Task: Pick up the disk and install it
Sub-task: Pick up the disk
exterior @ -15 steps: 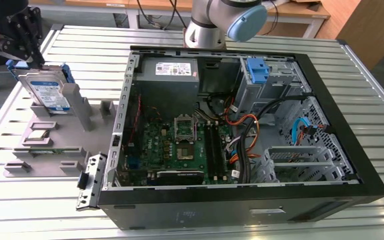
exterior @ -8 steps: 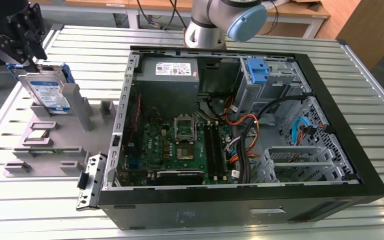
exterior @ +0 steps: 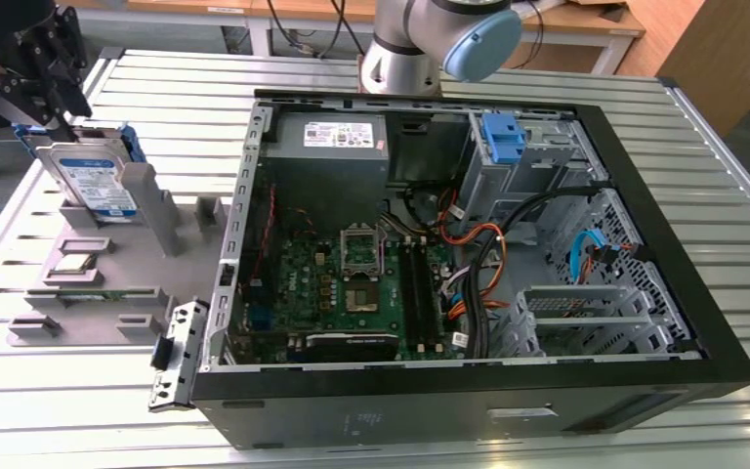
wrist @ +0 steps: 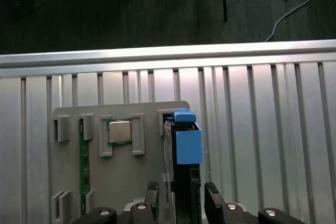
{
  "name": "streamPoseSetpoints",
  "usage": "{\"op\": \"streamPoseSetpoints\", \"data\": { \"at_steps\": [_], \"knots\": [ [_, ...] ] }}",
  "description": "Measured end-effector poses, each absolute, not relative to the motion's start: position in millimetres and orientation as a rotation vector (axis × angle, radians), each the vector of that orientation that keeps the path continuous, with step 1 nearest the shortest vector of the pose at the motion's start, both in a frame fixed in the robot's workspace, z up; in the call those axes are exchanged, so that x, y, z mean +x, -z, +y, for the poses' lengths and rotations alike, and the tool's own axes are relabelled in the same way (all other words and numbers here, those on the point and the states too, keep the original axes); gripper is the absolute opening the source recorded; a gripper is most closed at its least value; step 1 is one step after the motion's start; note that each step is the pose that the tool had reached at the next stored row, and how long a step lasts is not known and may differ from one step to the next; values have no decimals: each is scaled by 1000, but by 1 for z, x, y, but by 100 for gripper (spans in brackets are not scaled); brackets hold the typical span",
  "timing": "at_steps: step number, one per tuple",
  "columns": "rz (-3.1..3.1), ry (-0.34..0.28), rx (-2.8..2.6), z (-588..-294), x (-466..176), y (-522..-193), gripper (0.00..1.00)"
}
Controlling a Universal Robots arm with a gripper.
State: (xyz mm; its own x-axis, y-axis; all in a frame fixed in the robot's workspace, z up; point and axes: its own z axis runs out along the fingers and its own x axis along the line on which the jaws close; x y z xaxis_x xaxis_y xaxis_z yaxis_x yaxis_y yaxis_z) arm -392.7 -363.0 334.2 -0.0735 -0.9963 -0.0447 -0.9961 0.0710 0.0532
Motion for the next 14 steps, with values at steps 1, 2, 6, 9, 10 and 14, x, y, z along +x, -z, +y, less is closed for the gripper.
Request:
{"op": "streamPoseSetpoints", "data": {
  "at_steps": [1, 2, 6, 9, 10, 14],
  "knots": [
    [-2293, 108, 2140, -363, -393, -334, 47],
    [-2289, 107, 2145, -363, -393, -334, 47],
    [-2279, 100, 2163, -363, -393, -333, 47],
    [-2272, 98, 2172, -363, -393, -333, 47],
    [-2269, 98, 2175, -363, -393, -332, 47],
    [-2260, 98, 2185, -363, -393, -330, 47]
  ]
}}
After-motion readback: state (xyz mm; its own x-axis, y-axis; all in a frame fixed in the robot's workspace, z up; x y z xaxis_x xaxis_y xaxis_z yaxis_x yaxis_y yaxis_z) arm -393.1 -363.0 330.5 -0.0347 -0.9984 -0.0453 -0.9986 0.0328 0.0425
